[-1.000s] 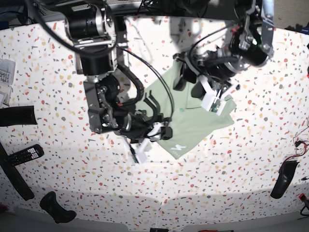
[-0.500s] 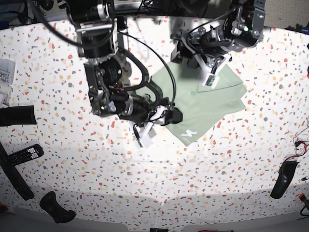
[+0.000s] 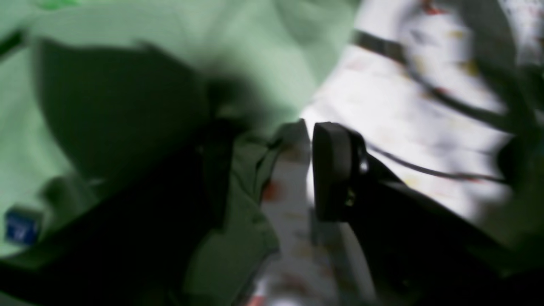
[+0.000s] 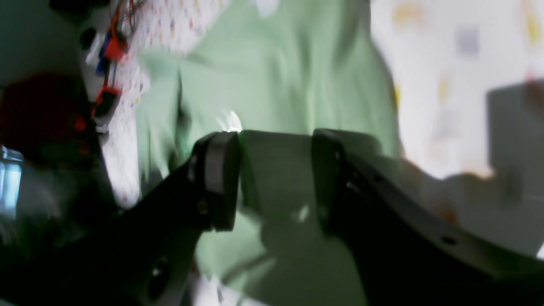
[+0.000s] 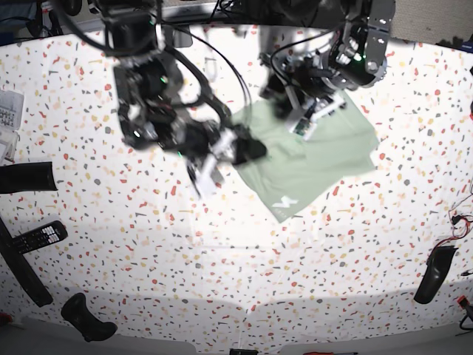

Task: Fold the T-shirt properly
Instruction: 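Release the shirt and lift both grippers off the folded bundle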

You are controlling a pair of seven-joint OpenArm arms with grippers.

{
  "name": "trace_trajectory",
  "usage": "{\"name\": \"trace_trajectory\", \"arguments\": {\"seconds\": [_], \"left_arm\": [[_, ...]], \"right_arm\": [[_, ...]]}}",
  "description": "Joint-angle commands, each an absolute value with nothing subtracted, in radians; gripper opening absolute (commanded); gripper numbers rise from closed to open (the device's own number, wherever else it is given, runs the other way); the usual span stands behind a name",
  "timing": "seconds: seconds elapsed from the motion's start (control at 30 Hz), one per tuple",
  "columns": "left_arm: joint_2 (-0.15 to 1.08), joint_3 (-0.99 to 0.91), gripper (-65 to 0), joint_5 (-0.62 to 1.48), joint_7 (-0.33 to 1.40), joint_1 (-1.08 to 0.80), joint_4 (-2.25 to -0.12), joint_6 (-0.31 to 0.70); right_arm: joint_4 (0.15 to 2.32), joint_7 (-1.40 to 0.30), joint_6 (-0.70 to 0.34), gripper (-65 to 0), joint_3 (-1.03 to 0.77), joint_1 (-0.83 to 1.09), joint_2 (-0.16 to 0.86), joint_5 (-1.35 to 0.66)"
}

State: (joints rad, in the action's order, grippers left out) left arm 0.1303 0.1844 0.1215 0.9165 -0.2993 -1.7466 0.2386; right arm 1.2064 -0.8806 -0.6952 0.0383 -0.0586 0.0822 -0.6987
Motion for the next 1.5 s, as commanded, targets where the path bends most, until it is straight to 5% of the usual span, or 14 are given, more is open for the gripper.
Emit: {"name": "trace_trajectory", "arguments": {"seconds": [0.0,0.17,0.47,0.87,1.27,1.47], "left_arm": [[0.15,0.171,-35.4,-0.024,1.011,-0.307,-1.729,0.173],[0.16,0.171,-35.4,-0.212,0.983,-0.306,-1.729,0.172],[0.279,0.171,-35.4,-0.208,0.885,-0.261,-1.729,0.15],[0.281,0.171,-35.4,-0.219,0.916,-0.228,-1.729,0.142],[0.28,0.171,-35.4,-0.19,0.949,-0.224,-1.729,0.142],[0.281,0.171,-35.4,-0.149,0.949,-0.224,-1.729,0.142]], "right_arm": [[1.234,-0.907,-0.698,-37.7,0.041,-0.043,0.097,-0.696],[1.361,-0.92,-0.698,-37.7,0.041,0.035,0.131,-0.701],[1.517,-1.032,-0.698,-37.7,0.085,0.08,0.127,-0.842],[1.537,-0.83,-0.698,-37.6,0.091,-0.036,0.125,-0.838],[1.439,-0.531,-0.698,-37.6,0.091,-0.269,0.06,-0.397],[1.242,-0.533,-0.698,-37.6,0.092,-0.361,0.027,-0.323]]}}
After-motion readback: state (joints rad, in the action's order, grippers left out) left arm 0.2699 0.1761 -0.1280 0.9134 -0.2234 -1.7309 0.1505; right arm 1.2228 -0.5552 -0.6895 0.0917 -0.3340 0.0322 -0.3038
